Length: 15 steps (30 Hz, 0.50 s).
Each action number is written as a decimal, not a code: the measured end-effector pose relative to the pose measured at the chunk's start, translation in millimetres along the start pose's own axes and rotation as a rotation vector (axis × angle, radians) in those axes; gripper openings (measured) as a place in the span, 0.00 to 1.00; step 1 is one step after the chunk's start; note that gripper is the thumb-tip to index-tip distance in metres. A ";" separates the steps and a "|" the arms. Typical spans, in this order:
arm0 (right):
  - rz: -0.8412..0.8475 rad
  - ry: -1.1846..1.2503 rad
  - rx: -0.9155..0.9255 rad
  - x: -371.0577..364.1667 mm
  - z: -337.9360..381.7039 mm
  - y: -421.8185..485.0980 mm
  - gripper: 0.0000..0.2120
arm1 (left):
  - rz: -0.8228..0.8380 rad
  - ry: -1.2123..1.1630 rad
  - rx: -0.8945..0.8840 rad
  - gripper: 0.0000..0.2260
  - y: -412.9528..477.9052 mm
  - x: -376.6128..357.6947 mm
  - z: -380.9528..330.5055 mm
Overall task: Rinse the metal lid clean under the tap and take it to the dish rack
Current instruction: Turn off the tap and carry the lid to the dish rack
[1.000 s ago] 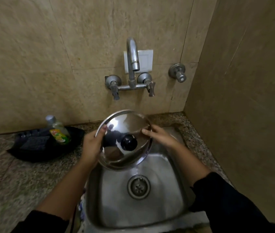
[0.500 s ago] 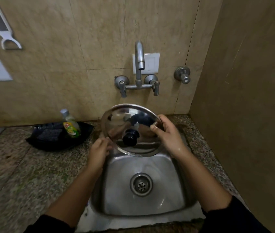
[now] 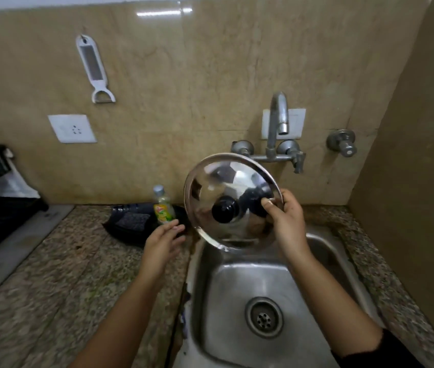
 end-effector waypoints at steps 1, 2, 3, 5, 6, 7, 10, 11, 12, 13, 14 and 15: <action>-0.040 0.080 -0.031 -20.1 -10.9 3.5 0.07 | -0.030 -0.027 -0.001 0.10 7.3 26.3 -7.1; -0.082 0.169 -0.076 -39.4 -24.2 6.4 0.08 | -0.054 -0.044 -0.015 0.11 13.8 50.6 -14.3; -0.118 0.248 -0.129 -56.5 -37.6 7.9 0.09 | -0.082 -0.047 -0.027 0.11 18.7 72.0 -20.9; -0.168 0.388 -0.246 -102.5 -65.5 9.7 0.08 | -0.144 -0.050 -0.051 0.11 29.4 122.1 -36.6; -0.175 0.437 -0.299 -133.3 -78.8 9.9 0.06 | -0.173 -0.068 -0.072 0.10 37.1 153.9 -44.9; -0.182 0.473 -0.334 -163.6 -89.8 9.3 0.06 | -0.202 -0.078 -0.095 0.10 43.8 185.3 -53.5; -0.177 0.526 -0.370 -255.6 -113.6 7.3 0.08 | -0.278 -0.049 -0.152 0.09 62.3 281.0 -77.8; -0.165 0.536 -0.366 -285.8 -118.9 8.2 0.08 | -0.303 -0.022 -0.176 0.09 67.0 311.5 -87.2; -0.156 0.536 -0.360 -315.3 -124.4 9.6 0.07 | -0.334 0.008 -0.204 0.10 70.9 342.7 -96.7; -0.147 0.534 -0.361 -346.2 -130.4 11.8 0.06 | -0.368 0.039 -0.232 0.10 74.8 374.3 -106.4; -0.142 0.526 -0.361 -374.1 -134.9 14.4 0.05 | -0.401 0.066 -0.256 0.10 79.8 403.6 -115.5; -0.134 0.515 -0.359 -401.1 -139.4 17.3 0.05 | -0.428 0.090 -0.270 0.09 84.7 431.1 -124.0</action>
Point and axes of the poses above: each hand's wrist, its own y-axis towards the middle knuckle, its own x-axis out of the back of the hand, z = x × y, the point moved 9 cm from there along y, towards the middle knuckle, and after that the axes turned 14 degrees about y, right-handed, at the moved point
